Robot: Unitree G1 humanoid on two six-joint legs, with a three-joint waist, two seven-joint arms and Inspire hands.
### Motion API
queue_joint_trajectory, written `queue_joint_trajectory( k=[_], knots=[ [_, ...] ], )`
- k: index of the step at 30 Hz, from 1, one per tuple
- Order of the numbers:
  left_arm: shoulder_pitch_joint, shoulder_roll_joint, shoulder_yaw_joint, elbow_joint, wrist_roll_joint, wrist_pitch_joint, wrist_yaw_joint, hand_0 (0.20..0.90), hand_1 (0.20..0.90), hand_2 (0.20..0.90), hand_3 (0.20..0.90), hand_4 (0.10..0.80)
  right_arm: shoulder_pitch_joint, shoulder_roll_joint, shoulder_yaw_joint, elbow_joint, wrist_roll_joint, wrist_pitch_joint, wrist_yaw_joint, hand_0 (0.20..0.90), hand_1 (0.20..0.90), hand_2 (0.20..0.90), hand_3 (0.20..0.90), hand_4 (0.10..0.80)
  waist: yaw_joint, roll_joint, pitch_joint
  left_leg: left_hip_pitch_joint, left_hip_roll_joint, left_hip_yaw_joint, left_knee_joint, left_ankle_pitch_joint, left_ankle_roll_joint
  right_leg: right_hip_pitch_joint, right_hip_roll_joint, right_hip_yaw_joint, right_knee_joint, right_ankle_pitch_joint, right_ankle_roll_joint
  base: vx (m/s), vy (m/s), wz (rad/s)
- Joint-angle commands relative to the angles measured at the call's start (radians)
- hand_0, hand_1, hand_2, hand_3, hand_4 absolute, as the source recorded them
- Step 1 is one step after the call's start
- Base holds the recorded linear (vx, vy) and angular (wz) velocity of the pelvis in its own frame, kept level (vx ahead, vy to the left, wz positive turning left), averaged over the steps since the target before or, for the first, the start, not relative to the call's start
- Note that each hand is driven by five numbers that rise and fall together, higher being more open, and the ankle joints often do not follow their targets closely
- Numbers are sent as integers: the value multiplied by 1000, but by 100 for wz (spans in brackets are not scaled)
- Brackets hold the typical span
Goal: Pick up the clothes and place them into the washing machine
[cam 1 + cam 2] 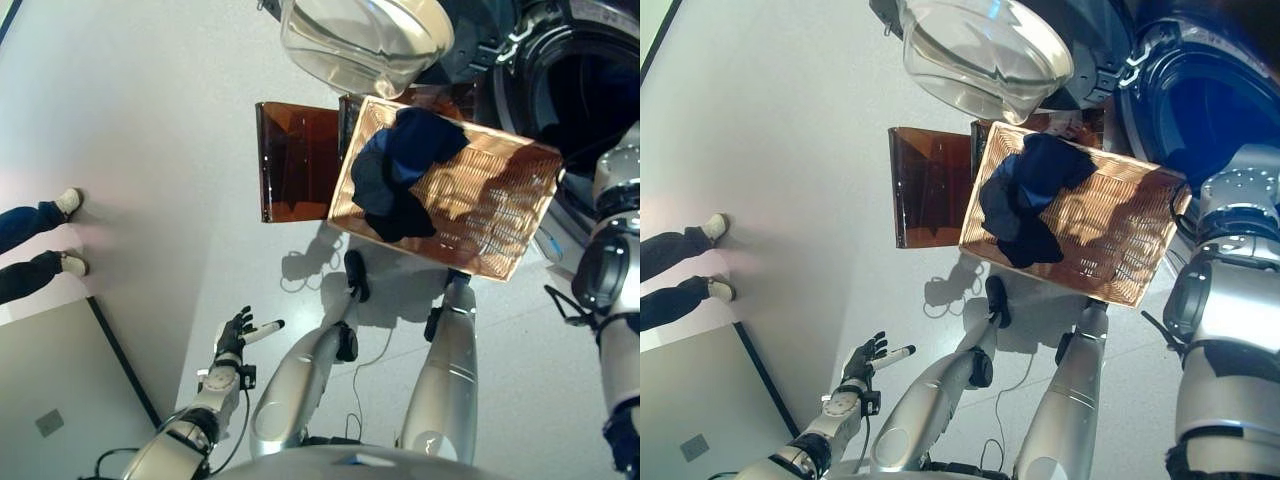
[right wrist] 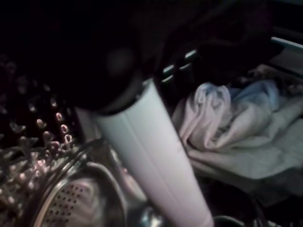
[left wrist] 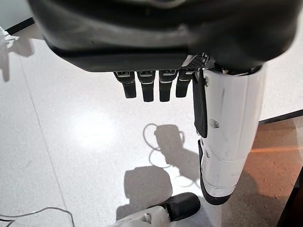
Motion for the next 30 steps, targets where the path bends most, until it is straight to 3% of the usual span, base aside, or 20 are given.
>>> queue_joint_trajectory(
  k=[1, 6, 7, 9, 10, 13, 20, 30],
  knots=[
    [70, 37, -7, 52, -23, 2, 55, 900, 900, 900, 900, 800, -201, -210, 185, -94, -117, -57, -8, 900, 900, 900, 900, 800, -27, 54, -63, -58, 83, 29, 125, -46, -131, 26, 79, 18, 65, -78, -73, 0, 0, 0],
    [70, 41, -3, 43, -21, -2, 58, 900, 900, 900, 900, 800, -205, -220, 226, -75, -216, 1, -42, 900, 900, 900, 900, 800, -28, 47, -61, -58, 87, 32, 131, -48, -129, 28, 80, 18, 63, -74, -75, 0, 0, 0],
    [72, 56, -6, 32, -5, -4, 60, 900, 900, 900, 900, 800, -211, -242, 296, -10, -370, 104, -77, 900, 900, 900, 900, 800, -22, 37, -62, -56, 88, 33, 135, -48, -127, 33, 79, 16, 63, -71, -76, 0, 0, 0],
    [74, 58, -6, 20, 3, -7, 61, 900, 900, 900, 900, 800, -221, -246, 344, 9, -457, 152, -94, 900, 900, 900, 900, 800, -22, 37, -59, -56, 89, 35, 137, -48, -126, 35, 80, 17, 61, -69, -77, 0, 0, 0],
    [75, 65, 1, -3, 11, -12, 63, 900, 900, 900, 900, 800, -226, -245, 434, 8, -644, 240, -133, 900, 900, 900, 900, 800, -24, 36, -52, -55, 91, 37, 140, -47, -125, 37, 82, 16, 61, -63, -78, -30, -5, 5],
    [62, 70, 30, -38, 35, -29, 87, 900, 900, 900, 900, 800, -137, -205, 491, -73, -949, 346, -241, 900, 900, 900, 900, 800, -36, 20, -41, -52, 94, 38, 146, -48, -121, 50, 92, 13, 54, -57, -81, -12, -4, 2],
    [40, 45, 60, -26, 53, -40, 121, 900, 900, 900, 900, 800, 14, -152, 428, -184, -1138, 396, -306, 900, 900, 900, 900, 800, -44, 0, -44, -34, 95, 29, 147, -53, -116, 80, 94, 7, 45, -55, -80, 6, 2, 0],
    [31, 15, 107, -7, 105, -30, 145, 900, 900, 900, 900, 800, 373, 62, 289, -461, -1356, 449, -340, 900, 900, 900, 900, 800, -58, -40, -31, -4, 104, 21, 172, -74, -108, 128, 99, -6, 36, -56, -83, 4, 0, 4]
  ],
)
